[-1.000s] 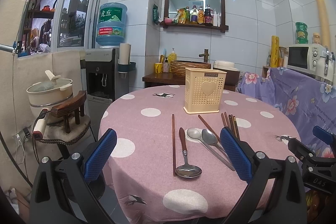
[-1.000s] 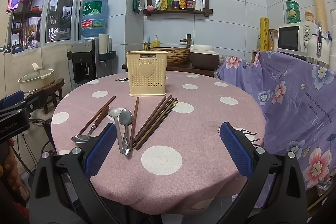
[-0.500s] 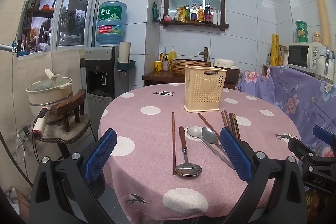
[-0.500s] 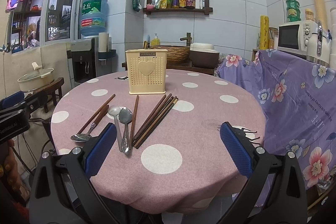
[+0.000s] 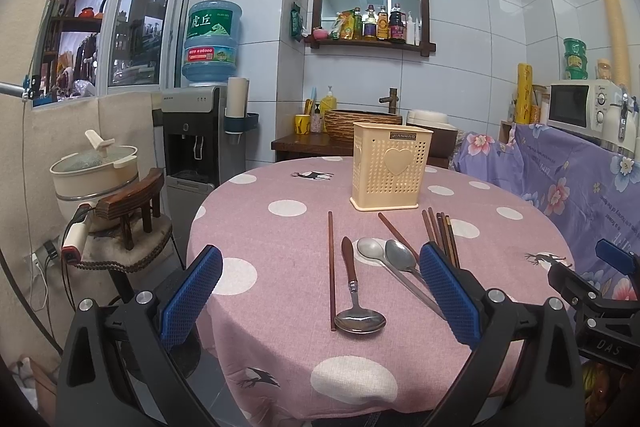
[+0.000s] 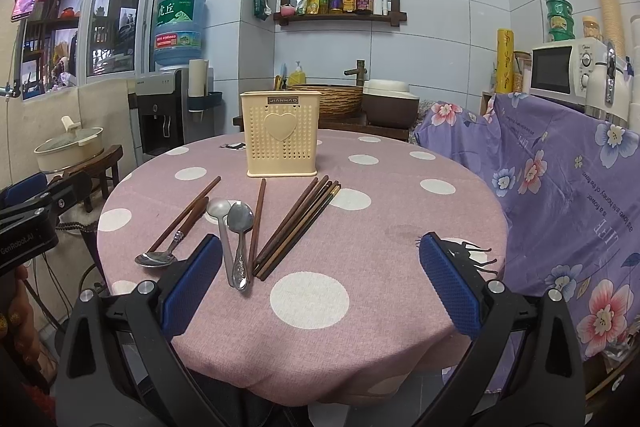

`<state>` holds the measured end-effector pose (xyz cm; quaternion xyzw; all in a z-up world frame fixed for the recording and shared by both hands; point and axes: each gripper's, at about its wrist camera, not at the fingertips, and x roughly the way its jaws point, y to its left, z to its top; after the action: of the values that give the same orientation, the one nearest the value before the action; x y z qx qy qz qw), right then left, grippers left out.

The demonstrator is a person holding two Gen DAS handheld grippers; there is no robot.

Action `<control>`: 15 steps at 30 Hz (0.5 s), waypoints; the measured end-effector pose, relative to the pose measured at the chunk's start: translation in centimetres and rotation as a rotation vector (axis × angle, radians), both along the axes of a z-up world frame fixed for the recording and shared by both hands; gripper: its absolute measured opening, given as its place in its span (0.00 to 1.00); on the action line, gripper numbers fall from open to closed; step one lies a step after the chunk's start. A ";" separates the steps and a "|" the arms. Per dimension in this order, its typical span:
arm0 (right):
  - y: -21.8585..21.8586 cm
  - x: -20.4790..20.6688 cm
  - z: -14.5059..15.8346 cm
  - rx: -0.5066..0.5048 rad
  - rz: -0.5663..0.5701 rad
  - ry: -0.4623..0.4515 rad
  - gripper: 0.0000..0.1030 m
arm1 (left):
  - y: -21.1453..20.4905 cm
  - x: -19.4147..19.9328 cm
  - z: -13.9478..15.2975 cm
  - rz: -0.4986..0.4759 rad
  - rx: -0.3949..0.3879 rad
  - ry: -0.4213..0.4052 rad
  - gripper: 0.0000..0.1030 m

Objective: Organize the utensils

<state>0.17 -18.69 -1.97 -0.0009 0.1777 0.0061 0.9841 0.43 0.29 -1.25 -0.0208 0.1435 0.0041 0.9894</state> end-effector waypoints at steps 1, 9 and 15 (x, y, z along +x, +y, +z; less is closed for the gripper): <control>0.0 0.0 0.0 0.000 0.000 0.000 0.94 | 0.0 0.0 0.1 -0.001 -0.001 0.000 0.95; 0.1 0.1 -0.1 -0.001 0.001 0.002 0.94 | 0.0 0.0 0.0 0.000 -0.001 0.001 0.95; 0.1 0.1 -0.1 -0.001 0.002 0.003 0.94 | 0.0 0.1 0.1 0.000 0.000 0.001 0.95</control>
<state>0.25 -18.57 -2.12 -0.0016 0.1793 0.0067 0.9838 0.51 0.31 -1.15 -0.0207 0.1441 0.0041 0.9893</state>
